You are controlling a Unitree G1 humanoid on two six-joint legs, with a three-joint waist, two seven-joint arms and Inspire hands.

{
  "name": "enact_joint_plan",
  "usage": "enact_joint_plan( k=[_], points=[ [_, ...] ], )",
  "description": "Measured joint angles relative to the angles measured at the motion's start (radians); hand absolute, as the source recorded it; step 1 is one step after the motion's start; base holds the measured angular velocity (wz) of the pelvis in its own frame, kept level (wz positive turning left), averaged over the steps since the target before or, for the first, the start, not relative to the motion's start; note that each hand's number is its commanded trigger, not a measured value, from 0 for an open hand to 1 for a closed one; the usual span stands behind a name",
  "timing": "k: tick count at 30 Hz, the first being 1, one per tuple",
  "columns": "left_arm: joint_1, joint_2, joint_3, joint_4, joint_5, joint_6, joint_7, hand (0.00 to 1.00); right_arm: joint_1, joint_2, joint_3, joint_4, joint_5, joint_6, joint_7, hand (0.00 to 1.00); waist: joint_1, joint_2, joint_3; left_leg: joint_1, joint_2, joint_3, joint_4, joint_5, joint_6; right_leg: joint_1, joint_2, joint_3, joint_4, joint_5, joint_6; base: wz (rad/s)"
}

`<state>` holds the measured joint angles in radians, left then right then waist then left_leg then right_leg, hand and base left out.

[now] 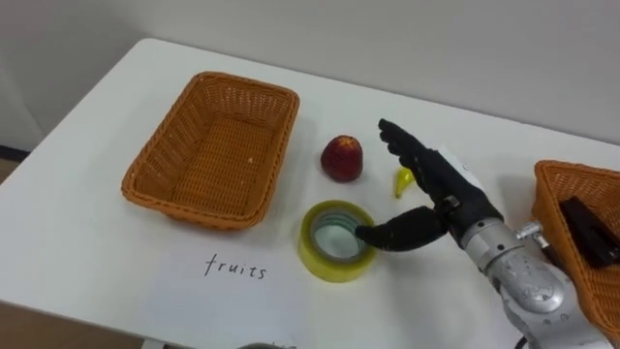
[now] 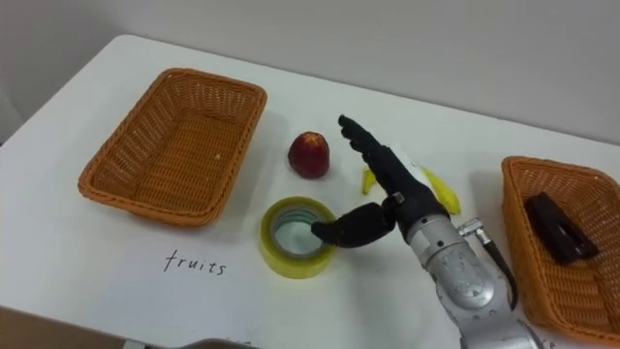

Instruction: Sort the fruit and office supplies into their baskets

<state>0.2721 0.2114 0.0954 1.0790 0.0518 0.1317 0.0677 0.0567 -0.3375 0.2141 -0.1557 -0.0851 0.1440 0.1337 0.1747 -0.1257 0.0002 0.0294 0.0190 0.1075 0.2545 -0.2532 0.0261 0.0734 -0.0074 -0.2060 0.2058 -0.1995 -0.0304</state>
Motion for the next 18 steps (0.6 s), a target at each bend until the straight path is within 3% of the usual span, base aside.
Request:
enact_joint_plan(
  k=[2,6,10,18],
  points=[
    [0.0,0.0,-0.002,0.0,0.0,0.002,0.009,0.0,0.0,0.0,0.02,0.0,-0.008,0.001,0.0,0.0,0.006,-0.005,-0.0015,0.001,0.0,-0.001,0.0,0.0,0.0,0.001,0.0,-0.001,-0.001,0.0,0.0,0.0],
    [-0.001,0.001,-0.001,0.0,0.001,0.015,0.012,0.0,-0.001,0.01,0.042,0.033,-0.037,0.009,0.0,0.0,0.023,-0.014,0.0033,0.001,0.0,-0.001,0.001,0.0,0.0,0.002,-0.001,-0.001,-0.001,0.001,0.001,0.0],
    [0.0,0.001,-0.001,0.0,0.0,0.023,0.014,0.0,-0.001,0.021,0.047,0.066,-0.038,0.032,0.0,0.0,0.031,-0.013,0.0043,0.0,-0.001,-0.004,0.001,0.0,0.0,0.002,-0.003,-0.014,-0.001,0.002,0.002,0.02],
    [-0.01,0.003,-0.001,-0.002,0.0,0.022,0.017,0.0,-0.003,0.043,0.049,0.078,-0.035,0.033,-0.008,0.0,0.05,-0.01,0.007,-0.001,-0.001,-0.008,0.001,0.0,0.0,0.003,-0.003,-0.018,-0.002,0.002,0.002,0.0]
  ],
)
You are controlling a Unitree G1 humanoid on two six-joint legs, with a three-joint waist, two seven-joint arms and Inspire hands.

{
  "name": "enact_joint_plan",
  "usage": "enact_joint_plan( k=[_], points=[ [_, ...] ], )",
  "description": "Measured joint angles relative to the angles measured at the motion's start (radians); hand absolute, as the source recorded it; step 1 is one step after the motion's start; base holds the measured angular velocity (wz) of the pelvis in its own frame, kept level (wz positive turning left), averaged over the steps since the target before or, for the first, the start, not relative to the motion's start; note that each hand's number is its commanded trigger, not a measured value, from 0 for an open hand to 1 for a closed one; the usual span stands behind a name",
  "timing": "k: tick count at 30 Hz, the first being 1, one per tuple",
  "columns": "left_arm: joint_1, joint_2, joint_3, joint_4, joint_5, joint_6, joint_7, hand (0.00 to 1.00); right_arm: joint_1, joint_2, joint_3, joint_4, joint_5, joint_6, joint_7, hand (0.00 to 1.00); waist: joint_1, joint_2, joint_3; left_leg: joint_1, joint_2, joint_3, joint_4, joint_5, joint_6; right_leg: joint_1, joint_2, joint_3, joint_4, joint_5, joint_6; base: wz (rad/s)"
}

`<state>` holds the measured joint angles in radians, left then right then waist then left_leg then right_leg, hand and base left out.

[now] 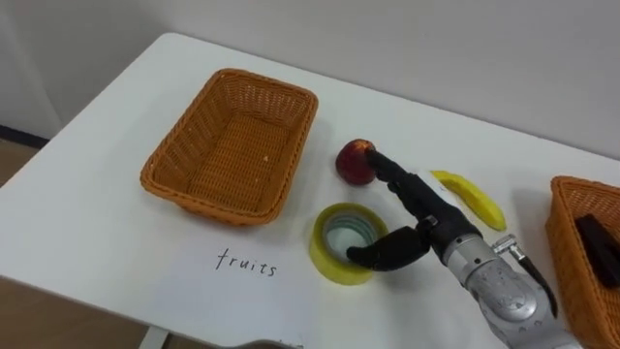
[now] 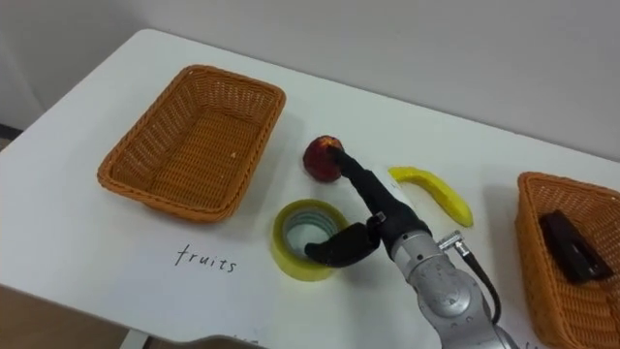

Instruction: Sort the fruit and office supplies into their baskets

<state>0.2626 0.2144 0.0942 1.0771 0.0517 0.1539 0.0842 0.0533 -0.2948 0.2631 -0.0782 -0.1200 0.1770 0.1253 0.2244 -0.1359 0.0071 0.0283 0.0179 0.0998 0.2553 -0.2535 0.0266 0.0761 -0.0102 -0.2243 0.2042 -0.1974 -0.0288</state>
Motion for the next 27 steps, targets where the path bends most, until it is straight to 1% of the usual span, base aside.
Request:
enact_joint_plan(
  k=[3,6,11,15,20,22,24,27],
  points=[
    [0.001,0.0,0.0,0.0,0.0,0.0,0.0,0.0,-0.009,0.0,0.001,0.006,0.001,0.0,-0.001,0.0,0.001,0.001,0.0038,-0.002,-0.001,-0.005,0.0,0.0,0.0,0.0,0.0,-0.004,0.0,0.0,0.0,0.04],
    [0.0,0.0,0.0,0.0,0.0,0.0,0.0,0.0,-0.025,0.003,0.008,0.025,0.001,0.0,-0.002,0.0,0.001,0.001,0.0039,-0.004,-0.001,-0.009,0.001,0.0,0.0,0.0,0.0,-0.01,-0.001,0.0,0.0,0.04],
    [0.001,0.0,0.0,0.0,0.0,0.0,-0.001,0.0,-0.027,0.003,0.01,0.025,0.001,0.0,-0.002,0.0,0.001,0.001,0.0038,-0.008,-0.001,-0.012,0.001,0.0,0.0,-0.002,-0.002,-0.024,-0.001,0.0,0.0,0.02],
    [0.0,0.0,0.0,-0.001,0.001,0.002,-0.002,0.0,-0.027,0.003,0.01,0.026,-0.004,0.0,-0.001,0.0,0.0,0.001,0.0038,-0.007,-0.001,-0.012,0.0,0.0,0.0,-0.001,-0.002,-0.023,-0.002,0.0,0.0,0.0],
    [0.002,0.0,0.002,-0.006,0.004,0.021,-0.006,0.0,-0.027,0.003,0.011,0.037,-0.026,0.001,0.002,0.0,0.0,0.003,0.0042,0.004,-0.002,-0.015,-0.001,0.0,0.0,0.01,-0.001,-0.025,-0.002,0.0,0.0,0.01],
    [0.004,0.0,0.001,-0.006,0.001,0.028,-0.006,0.0,-0.027,0.003,0.01,0.045,-0.047,0.008,0.002,0.0,-0.003,0.003,0.0041,0.004,-0.002,-0.016,0.0,0.0,0.0,0.011,-0.002,-0.026,-0.002,0.0,0.0,0.0],
    [0.007,-0.001,0.001,-0.006,0.001,0.044,-0.005,0.0,-0.027,0.003,0.009,0.049,-0.061,0.025,0.006,0.0,-0.004,0.003,0.0039,0.003,-0.002,-0.016,0.003,0.0,0.0,0.012,-0.002,-0.026,-0.002,0.0,0.0,0.0],
    [0.011,-0.001,0.001,-0.005,0.001,0.055,-0.005,0.0,-0.027,0.003,0.009,0.052,-0.076,0.036,0.009,0.0,-0.008,0.005,0.0032,0.003,-0.002,-0.016,0.005,0.0,0.0,0.013,-0.002,-0.026,-0.002,0.0,0.0,0.0]
  ],
)
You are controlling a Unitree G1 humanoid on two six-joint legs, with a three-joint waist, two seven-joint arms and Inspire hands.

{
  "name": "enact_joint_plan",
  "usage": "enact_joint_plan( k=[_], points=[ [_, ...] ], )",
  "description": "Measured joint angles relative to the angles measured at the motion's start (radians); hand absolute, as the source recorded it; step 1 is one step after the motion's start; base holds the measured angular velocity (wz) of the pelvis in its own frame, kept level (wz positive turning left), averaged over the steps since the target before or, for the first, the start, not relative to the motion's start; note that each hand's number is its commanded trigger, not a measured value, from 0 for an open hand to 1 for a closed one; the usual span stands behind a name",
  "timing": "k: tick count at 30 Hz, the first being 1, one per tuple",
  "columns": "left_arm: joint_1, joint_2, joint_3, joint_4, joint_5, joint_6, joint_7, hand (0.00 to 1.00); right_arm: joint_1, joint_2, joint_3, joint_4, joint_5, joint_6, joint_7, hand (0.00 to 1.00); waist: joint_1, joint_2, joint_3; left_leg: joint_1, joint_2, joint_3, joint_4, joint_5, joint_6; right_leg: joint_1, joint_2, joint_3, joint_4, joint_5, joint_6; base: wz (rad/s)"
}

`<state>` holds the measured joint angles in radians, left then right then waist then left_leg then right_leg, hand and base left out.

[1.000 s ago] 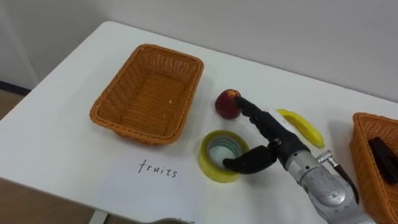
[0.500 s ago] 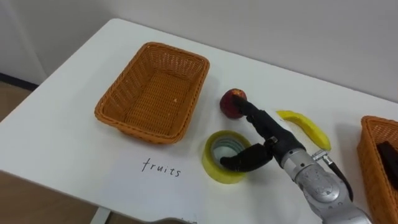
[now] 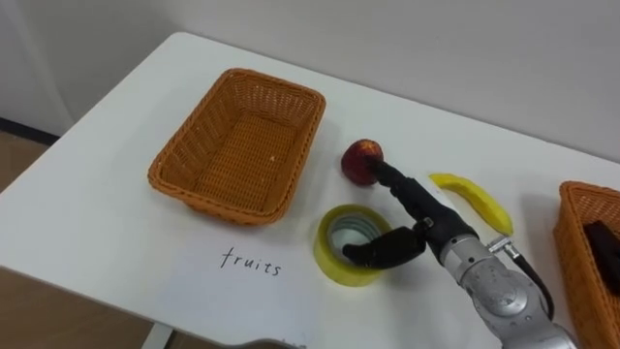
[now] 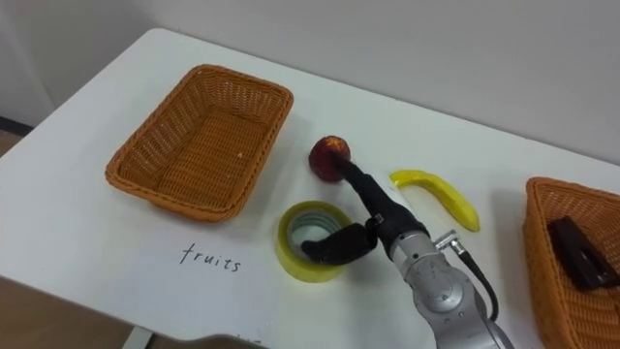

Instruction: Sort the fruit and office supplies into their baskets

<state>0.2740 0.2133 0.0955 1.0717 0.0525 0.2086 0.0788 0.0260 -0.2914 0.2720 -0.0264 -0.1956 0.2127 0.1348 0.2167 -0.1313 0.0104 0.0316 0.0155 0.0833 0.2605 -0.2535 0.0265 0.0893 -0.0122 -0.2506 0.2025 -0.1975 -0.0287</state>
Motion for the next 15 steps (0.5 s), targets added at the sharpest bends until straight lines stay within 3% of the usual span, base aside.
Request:
enact_joint_plan(
  k=[7,15],
  points=[
    [0.002,0.001,-0.001,0.0,0.0,0.012,0.0,0.0,-0.026,-0.002,0.0,0.018,-0.015,0.009,0.023,0.0,-0.004,-0.001,-0.0016,-0.005,-0.001,-0.004,0.008,0.0,0.001,0.0,-0.001,-0.002,0.002,0.0,0.0,0.0],
    [0.002,0.002,0.001,0.0,0.0,0.017,0.0,0.0,-0.026,-0.002,0.001,0.021,-0.035,0.028,0.046,0.0,-0.001,-0.014,-0.0106,-0.004,-0.002,-0.005,0.012,-0.001,0.001,0.002,-0.002,-0.003,0.002,0.0,0.0,0.0]
  ],
)
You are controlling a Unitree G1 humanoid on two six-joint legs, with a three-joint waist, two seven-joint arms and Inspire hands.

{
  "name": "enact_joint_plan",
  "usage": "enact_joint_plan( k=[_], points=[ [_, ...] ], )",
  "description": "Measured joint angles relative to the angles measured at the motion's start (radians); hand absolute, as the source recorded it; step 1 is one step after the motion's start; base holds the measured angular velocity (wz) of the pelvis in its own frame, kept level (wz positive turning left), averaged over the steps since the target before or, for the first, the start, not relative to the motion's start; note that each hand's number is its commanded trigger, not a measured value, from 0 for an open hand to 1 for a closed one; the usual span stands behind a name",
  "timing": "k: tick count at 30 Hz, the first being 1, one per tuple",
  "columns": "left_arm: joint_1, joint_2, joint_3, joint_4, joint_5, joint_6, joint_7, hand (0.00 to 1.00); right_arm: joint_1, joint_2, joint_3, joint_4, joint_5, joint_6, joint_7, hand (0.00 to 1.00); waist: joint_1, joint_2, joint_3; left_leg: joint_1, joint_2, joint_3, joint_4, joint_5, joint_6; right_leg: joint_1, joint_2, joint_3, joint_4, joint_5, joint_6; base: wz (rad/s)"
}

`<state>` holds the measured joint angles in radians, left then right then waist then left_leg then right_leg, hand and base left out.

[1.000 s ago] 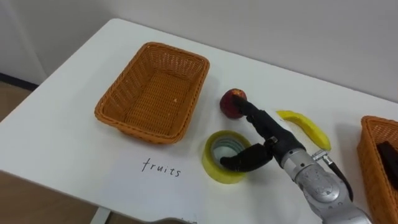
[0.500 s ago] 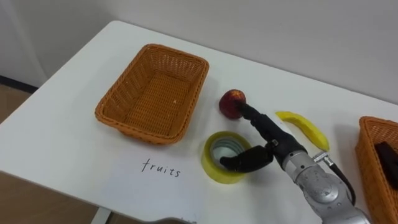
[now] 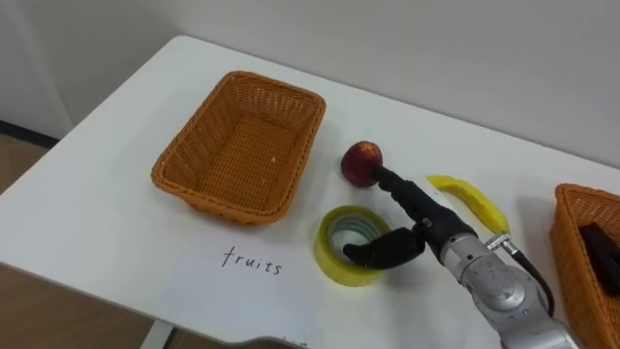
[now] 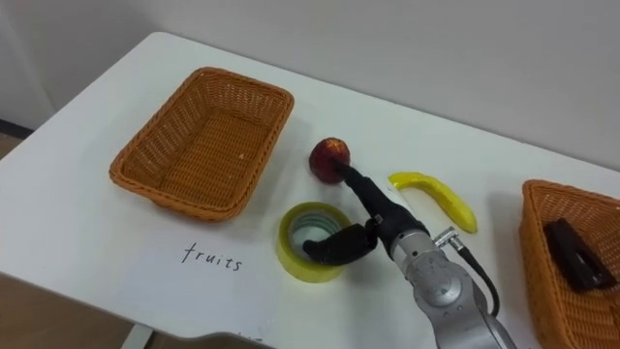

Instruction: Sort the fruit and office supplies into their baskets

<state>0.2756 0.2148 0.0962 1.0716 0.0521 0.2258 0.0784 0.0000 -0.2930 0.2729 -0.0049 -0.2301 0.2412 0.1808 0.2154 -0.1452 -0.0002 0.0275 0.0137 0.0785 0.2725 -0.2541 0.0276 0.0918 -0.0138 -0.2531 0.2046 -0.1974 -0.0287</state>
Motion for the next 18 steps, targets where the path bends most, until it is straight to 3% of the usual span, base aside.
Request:
enact_joint_plan(
  k=[10,18],
  points=[
    [0.0,0.002,0.002,0.007,-0.001,0.005,-0.006,0.0,-0.001,-0.006,-0.001,-0.01,-0.057,0.0,0.072,0.0,-0.001,-0.001,0.0002,0.002,0.0,-0.001,0.007,-0.001,0.002,0.005,0.0,0.003,0.001,0.0,0.0,0.0],
    [0.001,0.022,0.02,0.007,-0.001,0.006,-0.026,0.0,0.0,-0.027,-0.001,-0.053,-0.095,0.015,0.174,0.0,0.001,-0.012,-0.0002,0.001,0.0,-0.004,0.003,-0.001,0.002,0.005,0.0,0.0,0.0,0.0,0.0,0.0]
  ],
)
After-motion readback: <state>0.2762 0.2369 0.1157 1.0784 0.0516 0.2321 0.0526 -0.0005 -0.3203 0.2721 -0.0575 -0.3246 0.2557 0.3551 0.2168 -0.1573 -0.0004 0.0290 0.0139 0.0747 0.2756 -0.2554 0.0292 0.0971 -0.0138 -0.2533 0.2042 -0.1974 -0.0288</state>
